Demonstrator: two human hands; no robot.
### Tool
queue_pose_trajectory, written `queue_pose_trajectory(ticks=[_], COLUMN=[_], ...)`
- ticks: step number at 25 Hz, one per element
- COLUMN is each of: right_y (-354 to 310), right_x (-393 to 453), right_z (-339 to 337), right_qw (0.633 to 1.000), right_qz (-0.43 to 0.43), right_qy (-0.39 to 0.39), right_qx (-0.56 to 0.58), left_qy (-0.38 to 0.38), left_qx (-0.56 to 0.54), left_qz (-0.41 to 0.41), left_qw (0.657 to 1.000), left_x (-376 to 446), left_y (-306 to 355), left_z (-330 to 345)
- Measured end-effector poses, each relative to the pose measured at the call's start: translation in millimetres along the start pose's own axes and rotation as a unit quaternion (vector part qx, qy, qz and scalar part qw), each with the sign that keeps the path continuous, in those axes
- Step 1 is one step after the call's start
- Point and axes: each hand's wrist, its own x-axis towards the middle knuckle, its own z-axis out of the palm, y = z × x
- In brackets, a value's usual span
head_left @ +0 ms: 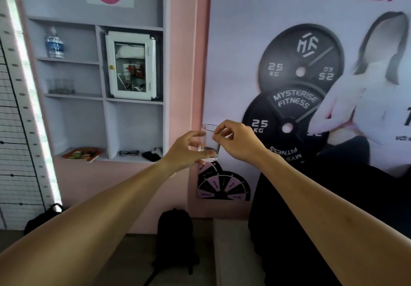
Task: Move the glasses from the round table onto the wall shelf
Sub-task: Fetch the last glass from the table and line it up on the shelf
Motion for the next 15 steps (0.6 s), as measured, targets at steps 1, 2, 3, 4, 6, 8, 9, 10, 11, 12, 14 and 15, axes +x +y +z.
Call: queue_pose_trajectory(ticks=[1,2,3,4,6,8,9,10,11,12,14,15], right_y=[7,15,16,18,25,30,31,31,33,33,33,32], right_x=[23,50,57,69,120,168,187,209,230,249,286,304], right_z=[13,27,29,35,58,77,86,96,108,119,143,156], right_qw=[1.000,1.000,1.000,1.000,1.000,1.000,1.000,0.999,0.999,0.999,0.999,0.998], right_qz=[-0.005,-0.015,-0.015,-0.016,-0.027,-0.026,-0.029,-0.034,-0.037,-0.037,-0.044,-0.051], right_qy=[-0.005,-0.006,-0.003,-0.004,-0.006,-0.001,0.001,0.005,0.009,0.010,0.006,0.000], right_qx=[0.002,0.005,0.010,0.011,0.004,0.002,0.005,0.009,0.015,0.020,0.023,0.024], left_qy=[0.006,0.008,0.010,0.012,0.020,0.031,0.033,0.035,0.040,0.044,0.050,0.061], left_qx=[0.007,0.014,0.017,0.018,0.015,0.015,0.014,0.012,0.013,0.012,0.008,0.006], left_qz=[-0.003,0.001,0.003,0.003,0.013,0.010,0.010,0.013,0.016,0.014,0.010,0.007], left_qw=[1.000,1.000,1.000,1.000,1.000,0.999,0.999,0.999,0.999,0.999,0.999,0.998], left_x=[20,44,51,63,108,153,170,189,206,222,249,261], left_y=[-11,-24,-25,-31,-49,-64,-70,-76,-82,-89,-102,-110], left_z=[-8,-19,-25,-33,-57,-83,-93,-106,-118,-131,-156,-169])
